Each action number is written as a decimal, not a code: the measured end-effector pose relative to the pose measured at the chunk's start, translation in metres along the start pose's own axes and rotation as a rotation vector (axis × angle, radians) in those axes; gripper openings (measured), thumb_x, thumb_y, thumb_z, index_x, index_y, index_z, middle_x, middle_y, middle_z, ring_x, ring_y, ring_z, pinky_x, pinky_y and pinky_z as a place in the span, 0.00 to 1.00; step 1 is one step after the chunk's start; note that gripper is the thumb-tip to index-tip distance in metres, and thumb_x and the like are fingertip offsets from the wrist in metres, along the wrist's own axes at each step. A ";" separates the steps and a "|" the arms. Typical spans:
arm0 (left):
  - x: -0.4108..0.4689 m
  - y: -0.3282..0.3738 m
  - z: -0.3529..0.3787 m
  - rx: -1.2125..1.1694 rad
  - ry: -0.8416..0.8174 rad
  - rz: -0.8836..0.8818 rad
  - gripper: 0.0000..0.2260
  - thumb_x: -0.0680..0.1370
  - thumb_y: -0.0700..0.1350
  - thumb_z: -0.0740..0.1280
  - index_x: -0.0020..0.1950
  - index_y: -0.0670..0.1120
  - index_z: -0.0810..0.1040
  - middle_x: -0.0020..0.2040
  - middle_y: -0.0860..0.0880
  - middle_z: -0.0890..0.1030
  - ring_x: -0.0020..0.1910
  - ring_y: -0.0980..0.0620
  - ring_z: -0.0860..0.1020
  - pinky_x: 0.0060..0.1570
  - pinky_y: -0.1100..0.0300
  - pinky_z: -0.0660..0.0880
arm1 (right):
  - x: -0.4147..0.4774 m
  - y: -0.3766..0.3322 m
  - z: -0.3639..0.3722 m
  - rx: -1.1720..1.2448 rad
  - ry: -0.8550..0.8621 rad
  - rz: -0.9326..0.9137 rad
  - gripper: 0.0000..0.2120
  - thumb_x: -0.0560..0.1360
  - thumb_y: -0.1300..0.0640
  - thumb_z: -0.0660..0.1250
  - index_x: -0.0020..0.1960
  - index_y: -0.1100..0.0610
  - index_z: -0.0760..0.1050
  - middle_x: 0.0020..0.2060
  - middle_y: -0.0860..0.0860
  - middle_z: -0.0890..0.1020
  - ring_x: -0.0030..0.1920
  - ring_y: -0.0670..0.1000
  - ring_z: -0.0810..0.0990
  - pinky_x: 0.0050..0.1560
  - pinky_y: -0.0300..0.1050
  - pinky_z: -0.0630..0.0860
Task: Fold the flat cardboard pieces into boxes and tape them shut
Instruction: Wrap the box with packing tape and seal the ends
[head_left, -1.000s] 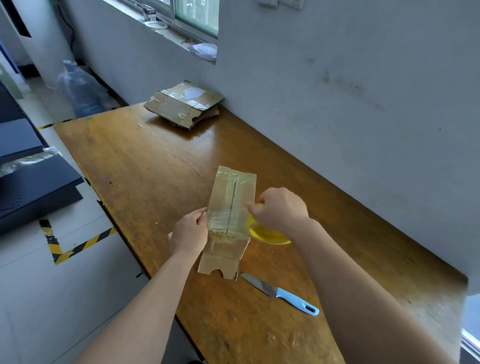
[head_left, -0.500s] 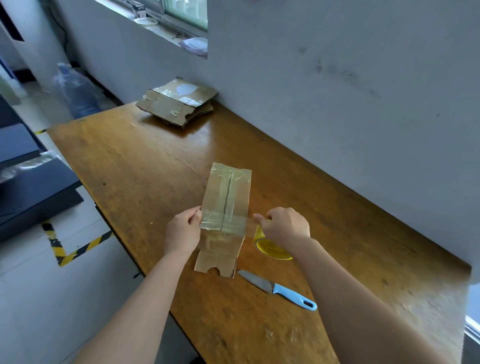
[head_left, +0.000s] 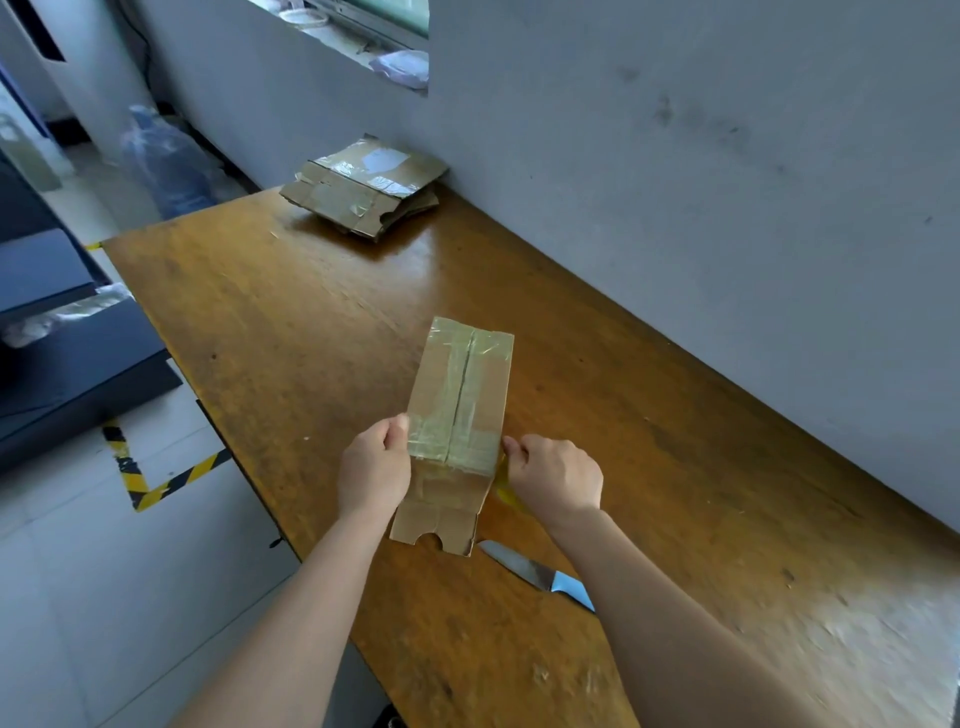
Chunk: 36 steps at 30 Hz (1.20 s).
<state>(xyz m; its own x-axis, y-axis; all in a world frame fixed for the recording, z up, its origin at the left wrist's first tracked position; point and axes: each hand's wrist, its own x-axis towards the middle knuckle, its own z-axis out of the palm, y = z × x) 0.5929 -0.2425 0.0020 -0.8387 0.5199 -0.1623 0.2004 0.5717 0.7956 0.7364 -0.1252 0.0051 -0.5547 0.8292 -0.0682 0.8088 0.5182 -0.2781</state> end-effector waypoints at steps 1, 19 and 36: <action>-0.002 0.001 0.000 0.006 -0.047 0.006 0.21 0.82 0.59 0.55 0.66 0.49 0.75 0.61 0.51 0.79 0.58 0.49 0.76 0.48 0.57 0.73 | 0.000 -0.001 0.000 -0.011 0.005 0.005 0.21 0.81 0.43 0.52 0.35 0.51 0.70 0.31 0.48 0.76 0.34 0.53 0.78 0.31 0.43 0.72; -0.007 -0.015 -0.016 0.605 0.047 0.619 0.21 0.78 0.50 0.66 0.70 0.44 0.73 0.70 0.46 0.73 0.71 0.46 0.68 0.65 0.48 0.68 | -0.024 -0.047 0.007 0.776 -0.362 0.171 0.09 0.76 0.54 0.60 0.48 0.56 0.78 0.39 0.49 0.77 0.38 0.47 0.73 0.35 0.39 0.69; 0.040 -0.031 -0.046 0.507 -0.109 0.628 0.25 0.78 0.48 0.67 0.74 0.52 0.66 0.76 0.57 0.62 0.76 0.58 0.56 0.74 0.54 0.53 | -0.007 -0.088 0.060 0.723 -0.403 0.422 0.14 0.76 0.44 0.63 0.50 0.55 0.76 0.38 0.47 0.76 0.38 0.46 0.74 0.32 0.40 0.67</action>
<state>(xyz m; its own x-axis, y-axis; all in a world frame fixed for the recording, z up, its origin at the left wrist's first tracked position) 0.5300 -0.2688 -0.0022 -0.4445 0.8832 0.1495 0.8440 0.3570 0.4003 0.6573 -0.1888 -0.0272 -0.3775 0.7137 -0.5899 0.7161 -0.1789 -0.6747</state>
